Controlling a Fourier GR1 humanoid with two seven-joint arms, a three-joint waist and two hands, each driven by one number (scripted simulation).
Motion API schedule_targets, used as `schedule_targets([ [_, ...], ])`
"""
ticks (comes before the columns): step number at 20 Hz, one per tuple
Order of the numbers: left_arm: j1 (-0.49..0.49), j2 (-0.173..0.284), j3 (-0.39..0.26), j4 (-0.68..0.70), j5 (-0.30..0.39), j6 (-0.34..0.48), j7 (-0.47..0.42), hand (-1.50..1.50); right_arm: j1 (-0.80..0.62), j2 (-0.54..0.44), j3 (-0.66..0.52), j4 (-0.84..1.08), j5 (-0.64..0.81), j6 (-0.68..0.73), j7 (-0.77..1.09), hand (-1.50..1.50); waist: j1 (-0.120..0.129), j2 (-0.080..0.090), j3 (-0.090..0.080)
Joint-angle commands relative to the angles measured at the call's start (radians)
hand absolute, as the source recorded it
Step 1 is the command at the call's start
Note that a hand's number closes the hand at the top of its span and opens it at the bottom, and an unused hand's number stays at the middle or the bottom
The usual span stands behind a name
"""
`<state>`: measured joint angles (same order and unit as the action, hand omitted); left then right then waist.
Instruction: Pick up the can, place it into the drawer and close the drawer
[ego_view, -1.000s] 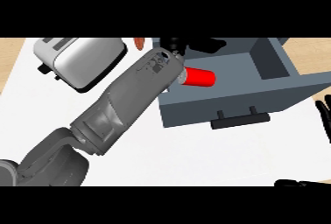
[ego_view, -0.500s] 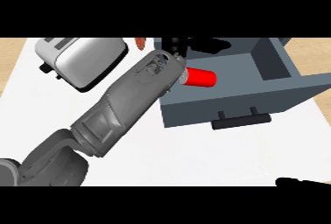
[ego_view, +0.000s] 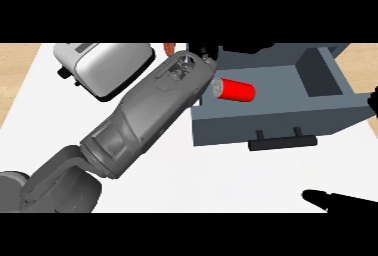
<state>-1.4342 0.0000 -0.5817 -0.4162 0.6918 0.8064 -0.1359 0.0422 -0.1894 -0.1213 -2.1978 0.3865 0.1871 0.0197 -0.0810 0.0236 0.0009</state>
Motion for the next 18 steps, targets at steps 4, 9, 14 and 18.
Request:
schedule_targets([
  [4,0.018,0.000,-0.052,-0.057,0.013,0.043,0.010,-1.50,-0.071,-0.045,0.140,0.121,0.337,-0.064,-0.022,-1.50,0.045,-0.011,0.000],
  [9,-0.027,0.000,-0.025,-0.024,0.000,0.030,0.046,-1.50,-0.113,-0.055,0.211,0.269,0.515,-0.120,-0.028,-1.50,0.079,-0.016,0.000],
  [14,-0.032,0.031,-0.012,-0.075,-0.018,0.028,0.107,-1.50,-0.143,-0.060,0.226,0.416,0.634,-0.177,-0.023,-1.50,0.098,-0.026,-0.001],
  [18,0.039,0.096,-0.020,-0.148,-0.047,-0.006,0.142,-1.50,-0.203,0.025,0.231,0.595,0.672,-0.331,-0.057,-1.50,0.104,-0.025,0.000],
])
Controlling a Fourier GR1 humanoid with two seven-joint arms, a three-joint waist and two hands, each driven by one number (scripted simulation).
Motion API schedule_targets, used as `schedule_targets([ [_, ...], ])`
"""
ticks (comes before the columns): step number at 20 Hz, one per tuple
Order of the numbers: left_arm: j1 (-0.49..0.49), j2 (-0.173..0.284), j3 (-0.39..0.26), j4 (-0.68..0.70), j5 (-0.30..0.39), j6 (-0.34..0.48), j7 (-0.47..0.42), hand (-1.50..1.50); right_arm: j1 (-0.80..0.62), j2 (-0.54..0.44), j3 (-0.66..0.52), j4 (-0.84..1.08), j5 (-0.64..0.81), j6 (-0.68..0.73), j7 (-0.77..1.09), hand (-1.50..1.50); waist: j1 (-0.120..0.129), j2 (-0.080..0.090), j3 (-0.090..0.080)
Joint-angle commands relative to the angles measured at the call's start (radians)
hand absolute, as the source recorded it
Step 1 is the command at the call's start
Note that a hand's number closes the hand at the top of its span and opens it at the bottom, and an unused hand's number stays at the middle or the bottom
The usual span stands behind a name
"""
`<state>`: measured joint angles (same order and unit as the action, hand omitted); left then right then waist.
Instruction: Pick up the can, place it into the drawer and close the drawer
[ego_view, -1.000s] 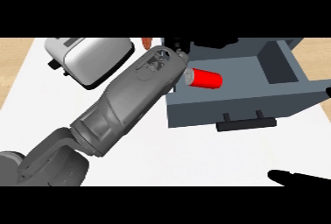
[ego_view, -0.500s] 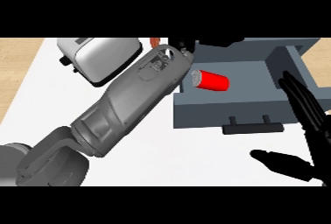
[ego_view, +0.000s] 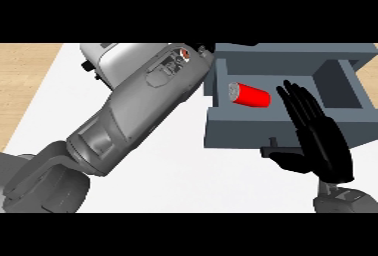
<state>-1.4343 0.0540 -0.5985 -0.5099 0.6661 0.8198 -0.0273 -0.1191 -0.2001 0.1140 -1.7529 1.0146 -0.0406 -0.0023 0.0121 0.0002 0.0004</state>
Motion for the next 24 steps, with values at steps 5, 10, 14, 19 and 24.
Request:
schedule_targets([
  [5,0.080,0.146,-0.024,-0.177,-0.068,0.004,0.127,-1.50,-0.065,0.058,-0.031,0.294,0.072,-0.224,-0.077,-1.50,0.014,-0.006,0.000],
  [10,0.162,0.216,-0.032,-0.325,-0.081,0.004,0.194,-1.50,-0.150,0.050,-0.089,0.454,0.074,-0.274,-0.099,-1.50,0.027,-0.008,0.000],
  [14,0.160,0.285,-0.035,-0.385,-0.099,-0.010,0.237,-1.50,-0.233,0.064,-0.094,0.596,0.135,-0.332,-0.097,-1.50,0.037,-0.006,0.000],
  [19,0.186,0.300,-0.034,-0.430,-0.102,-0.017,0.267,-1.50,-0.367,0.078,-0.141,0.791,0.191,-0.427,-0.077,-1.50,0.055,0.005,0.002],
  [24,0.256,0.327,-0.050,-0.524,-0.123,-0.002,0.291,-1.50,-0.469,0.044,-0.225,0.924,0.151,-0.533,-0.136,-1.50,0.056,0.007,0.002],
])
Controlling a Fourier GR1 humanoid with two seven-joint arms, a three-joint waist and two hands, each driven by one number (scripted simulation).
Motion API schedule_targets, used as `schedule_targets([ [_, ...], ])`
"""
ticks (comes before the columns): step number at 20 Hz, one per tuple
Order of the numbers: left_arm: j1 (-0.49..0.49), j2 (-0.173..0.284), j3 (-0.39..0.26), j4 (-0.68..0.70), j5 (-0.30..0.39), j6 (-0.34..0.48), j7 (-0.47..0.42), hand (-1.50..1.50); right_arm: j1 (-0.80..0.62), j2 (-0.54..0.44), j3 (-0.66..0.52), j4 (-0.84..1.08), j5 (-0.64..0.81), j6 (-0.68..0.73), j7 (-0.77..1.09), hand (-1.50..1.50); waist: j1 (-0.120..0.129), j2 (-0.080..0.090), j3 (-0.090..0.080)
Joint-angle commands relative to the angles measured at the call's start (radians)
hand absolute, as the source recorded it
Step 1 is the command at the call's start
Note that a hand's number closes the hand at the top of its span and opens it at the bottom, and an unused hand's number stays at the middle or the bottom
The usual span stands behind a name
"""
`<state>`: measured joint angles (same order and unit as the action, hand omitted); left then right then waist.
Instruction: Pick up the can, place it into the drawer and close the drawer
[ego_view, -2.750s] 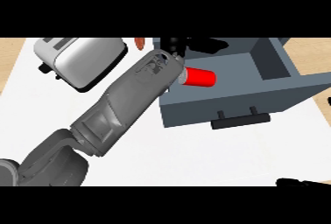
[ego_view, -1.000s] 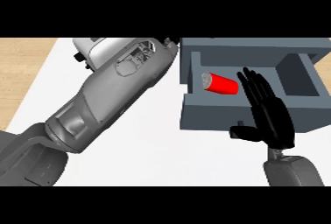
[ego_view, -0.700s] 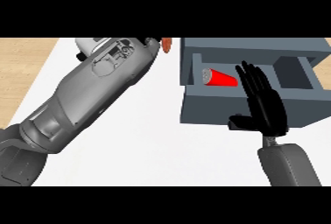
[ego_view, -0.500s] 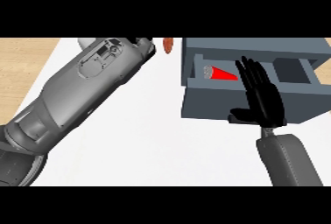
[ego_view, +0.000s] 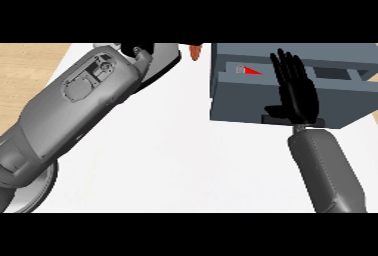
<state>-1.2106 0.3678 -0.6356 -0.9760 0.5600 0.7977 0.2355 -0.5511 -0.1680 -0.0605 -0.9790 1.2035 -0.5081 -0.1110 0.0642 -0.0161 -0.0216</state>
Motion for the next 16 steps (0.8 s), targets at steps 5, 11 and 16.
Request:
schedule_targets([
  [5,0.129,0.120,0.007,-0.186,-0.010,-0.019,0.056,-1.50,-0.199,0.035,-0.072,0.291,0.016,-0.100,0.041,-1.50,0.020,0.023,0.023],
  [11,0.197,0.101,-0.026,-0.262,-0.063,0.024,0.041,-1.50,-0.353,0.010,-0.131,0.487,0.022,-0.189,0.035,-1.50,0.029,0.033,0.024],
  [16,0.228,0.137,0.019,-0.280,-0.053,-0.012,0.039,-1.50,-0.464,-0.019,-0.152,0.598,0.035,-0.223,0.037,-1.50,0.033,0.043,0.024],
])
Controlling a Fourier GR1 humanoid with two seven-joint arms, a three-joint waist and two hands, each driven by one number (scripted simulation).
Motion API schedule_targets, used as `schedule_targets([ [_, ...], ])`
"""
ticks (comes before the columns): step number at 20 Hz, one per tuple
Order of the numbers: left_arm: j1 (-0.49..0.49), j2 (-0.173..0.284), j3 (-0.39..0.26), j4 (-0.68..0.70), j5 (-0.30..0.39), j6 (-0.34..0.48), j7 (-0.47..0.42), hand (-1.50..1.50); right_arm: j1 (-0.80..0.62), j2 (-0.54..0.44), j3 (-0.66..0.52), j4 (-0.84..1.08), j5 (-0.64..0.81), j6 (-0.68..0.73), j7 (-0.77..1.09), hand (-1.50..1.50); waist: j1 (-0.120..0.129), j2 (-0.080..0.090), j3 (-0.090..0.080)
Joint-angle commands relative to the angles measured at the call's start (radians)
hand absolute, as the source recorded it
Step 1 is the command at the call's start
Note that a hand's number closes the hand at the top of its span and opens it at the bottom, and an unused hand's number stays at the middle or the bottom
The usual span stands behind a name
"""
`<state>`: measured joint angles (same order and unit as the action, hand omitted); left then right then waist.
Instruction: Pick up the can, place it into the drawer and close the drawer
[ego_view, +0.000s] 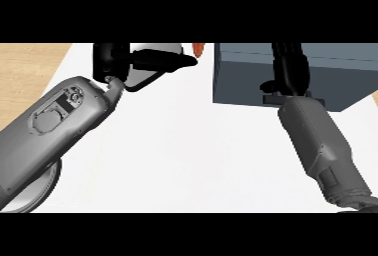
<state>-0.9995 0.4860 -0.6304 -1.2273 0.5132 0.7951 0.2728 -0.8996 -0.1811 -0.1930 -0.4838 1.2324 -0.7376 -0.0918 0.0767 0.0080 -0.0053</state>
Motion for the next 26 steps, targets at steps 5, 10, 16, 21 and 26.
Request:
schedule_targets([
  [5,0.068,0.041,0.008,-0.070,-0.029,-0.013,0.002,-1.50,-0.178,-0.011,-0.039,0.177,0.007,-0.006,0.029,-1.50,0.023,0.023,0.008],
  [10,0.137,0.054,0.035,-0.085,-0.021,-0.053,-0.038,-1.50,-0.229,-0.017,-0.057,0.221,-0.007,0.011,0.022,-1.50,0.018,0.024,0.007],
  [16,0.174,0.035,0.022,-0.144,-0.047,-0.021,-0.051,-1.50,-0.243,0.013,-0.116,0.216,-0.082,0.003,-0.066,-1.50,0.027,0.025,0.009],
  [21,0.199,0.056,0.036,-0.154,-0.046,-0.024,-0.041,-1.50,-0.258,0.021,-0.240,0.174,-0.246,0.075,-0.220,-1.50,0.012,0.018,0.011],
  [26,0.264,0.070,0.042,-0.173,-0.051,-0.036,-0.075,-1.50,-0.284,0.062,-0.330,0.152,-0.360,0.126,-0.300,-1.50,0.007,0.012,0.009],
])
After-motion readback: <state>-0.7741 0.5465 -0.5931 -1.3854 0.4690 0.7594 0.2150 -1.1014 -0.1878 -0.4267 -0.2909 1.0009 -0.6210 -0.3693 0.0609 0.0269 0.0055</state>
